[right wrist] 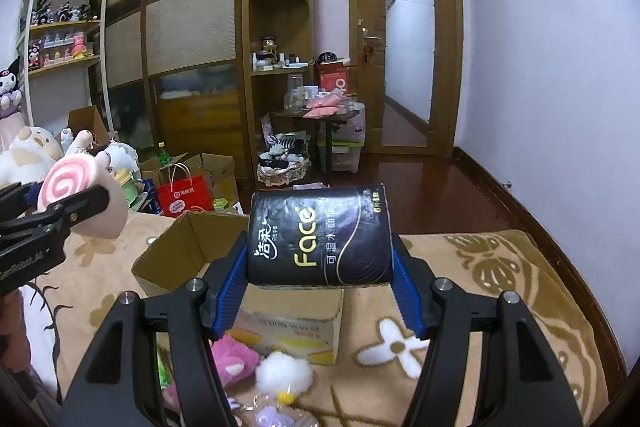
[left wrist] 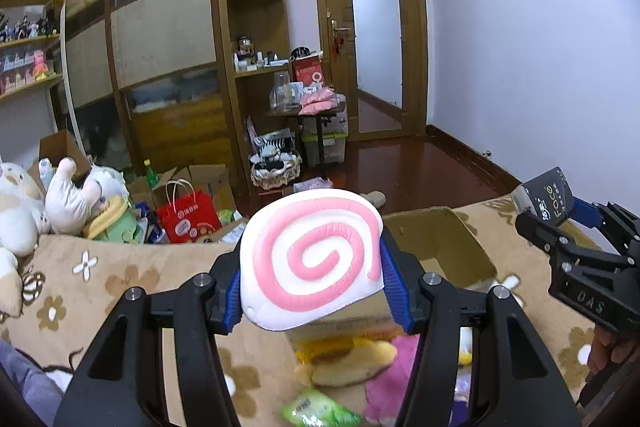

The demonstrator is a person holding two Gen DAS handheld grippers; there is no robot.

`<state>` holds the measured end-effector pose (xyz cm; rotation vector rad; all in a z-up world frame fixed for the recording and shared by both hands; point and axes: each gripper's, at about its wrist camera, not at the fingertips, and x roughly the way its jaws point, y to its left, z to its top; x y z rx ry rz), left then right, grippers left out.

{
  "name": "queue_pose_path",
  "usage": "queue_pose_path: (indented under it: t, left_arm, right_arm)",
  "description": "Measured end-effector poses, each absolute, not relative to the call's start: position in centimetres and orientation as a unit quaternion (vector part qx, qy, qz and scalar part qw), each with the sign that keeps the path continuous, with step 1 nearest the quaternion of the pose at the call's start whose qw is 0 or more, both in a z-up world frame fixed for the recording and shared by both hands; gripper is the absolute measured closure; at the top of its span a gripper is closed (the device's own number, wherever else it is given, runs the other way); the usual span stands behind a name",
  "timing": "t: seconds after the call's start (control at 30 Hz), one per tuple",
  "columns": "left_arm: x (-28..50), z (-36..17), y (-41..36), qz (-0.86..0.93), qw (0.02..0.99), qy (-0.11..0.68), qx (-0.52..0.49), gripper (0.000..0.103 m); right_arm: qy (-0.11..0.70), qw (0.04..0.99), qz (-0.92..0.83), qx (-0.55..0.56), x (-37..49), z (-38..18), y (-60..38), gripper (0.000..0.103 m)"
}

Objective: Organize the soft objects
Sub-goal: 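Carry both items over the box and open both tools to drop them in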

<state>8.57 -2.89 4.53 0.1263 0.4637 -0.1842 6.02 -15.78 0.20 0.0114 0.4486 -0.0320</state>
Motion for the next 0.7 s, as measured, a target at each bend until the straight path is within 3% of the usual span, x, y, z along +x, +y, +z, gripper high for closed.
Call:
queue_pose_path:
  t: [0.27, 0.7]
  left_arm:
    - [11.9, 2.8, -4.8, -0.091, 0.963, 0.234, 0.095, 0.046]
    - [17.0, -3.4, -5.6, -0.093, 0.942, 0.305, 0.108, 0.042]
  right_arm:
    - [0.232, 0.973, 0.002, 0.010, 9.6, -1.1, -15.6, 0.035]
    - [0.282, 0.959, 0.024, 0.027, 14.1, -6.9, -15.7, 0.035]
